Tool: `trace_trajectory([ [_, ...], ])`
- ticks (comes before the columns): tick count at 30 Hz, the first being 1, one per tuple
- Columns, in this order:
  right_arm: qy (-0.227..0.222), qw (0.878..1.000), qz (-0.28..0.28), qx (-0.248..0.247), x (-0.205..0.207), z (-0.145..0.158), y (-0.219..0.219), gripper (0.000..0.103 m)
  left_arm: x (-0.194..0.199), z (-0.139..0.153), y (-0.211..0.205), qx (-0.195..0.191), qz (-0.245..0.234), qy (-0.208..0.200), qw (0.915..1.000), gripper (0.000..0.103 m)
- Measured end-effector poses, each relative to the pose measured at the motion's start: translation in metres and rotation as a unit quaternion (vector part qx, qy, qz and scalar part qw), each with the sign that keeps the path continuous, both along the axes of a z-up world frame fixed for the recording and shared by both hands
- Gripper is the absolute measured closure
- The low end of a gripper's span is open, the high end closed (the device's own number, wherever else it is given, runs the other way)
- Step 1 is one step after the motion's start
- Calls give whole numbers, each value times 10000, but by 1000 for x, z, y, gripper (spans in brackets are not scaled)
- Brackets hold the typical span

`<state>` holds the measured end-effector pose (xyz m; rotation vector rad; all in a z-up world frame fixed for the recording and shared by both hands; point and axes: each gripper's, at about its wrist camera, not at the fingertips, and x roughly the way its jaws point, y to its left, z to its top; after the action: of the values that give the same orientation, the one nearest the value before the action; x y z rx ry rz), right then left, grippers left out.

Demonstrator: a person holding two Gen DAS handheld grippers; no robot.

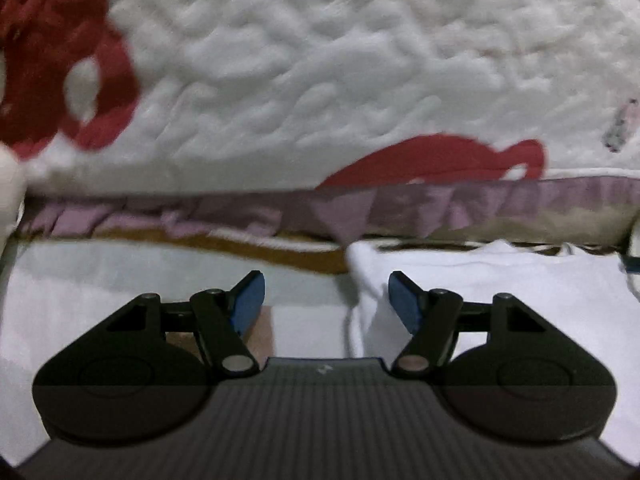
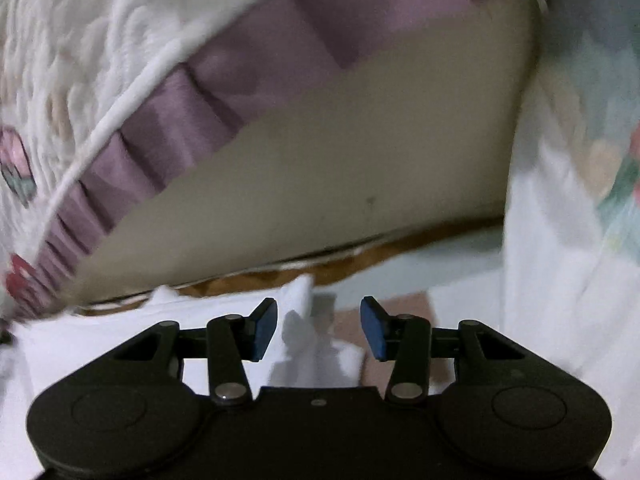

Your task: Fold clothes

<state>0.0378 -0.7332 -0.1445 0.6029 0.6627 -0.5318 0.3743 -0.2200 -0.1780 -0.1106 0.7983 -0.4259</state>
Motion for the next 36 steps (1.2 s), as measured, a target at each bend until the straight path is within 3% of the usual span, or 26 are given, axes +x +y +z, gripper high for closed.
trace_trajectory([
  [4,150,9998,-110,-121,8,-2,0,51,-2,0,-6,-227,-154,56,9996,35],
  [7,568,9960,-140,-670,21,-6,12,49,-3,0,-11,-520,-250,75,9983,36],
  [9,417,9969,-80,-662,19,-8,16,49,-3,-1,-17,-563,-333,55,9978,36],
  [12,210,9985,-66,-505,21,-11,19,49,-6,-2,-34,79,-461,-80,9989,37],
  [15,157,9988,105,-456,30,-12,22,50,-17,-2,-54,877,-701,-654,9915,37],
  [16,151,9981,257,-541,34,-11,26,83,-19,-1,-56,833,-760,-677,9913,37],
  [17,147,9969,340,-700,37,-9,30,99,-20,0,-57,747,-821,-651,9917,37],
  [21,171,9823,67,-1865,40,18,49,100,-23,5,-61,958,-901,-842,9877,37],
  [24,564,9805,-33,-1885,49,18,43,100,-20,4,-56,900,-885,-760,9891,37],
  [25,700,9797,77,-1878,53,16,43,100,-18,2,-53,790,-854,-681,9909,41],
  [27,729,9812,113,-1784,56,14,42,100,-14,-3,-46,473,-755,-451,9950,70],
  [28,680,9828,83,-1716,56,13,42,99,-11,-5,-43,340,-727,-323,9962,98],
  [29,613,9849,42,-1618,55,13,40,99,-9,-6,-40,243,-693,-247,9970,99],
  [32,407,9904,-94,-1319,46,11,34,96,-12,-1,-41,361,-531,-586,9962,100],
  [36,487,9885,-229,-1411,23,11,28,94,-18,-3,-61,1167,-566,-912,9874,99],
])
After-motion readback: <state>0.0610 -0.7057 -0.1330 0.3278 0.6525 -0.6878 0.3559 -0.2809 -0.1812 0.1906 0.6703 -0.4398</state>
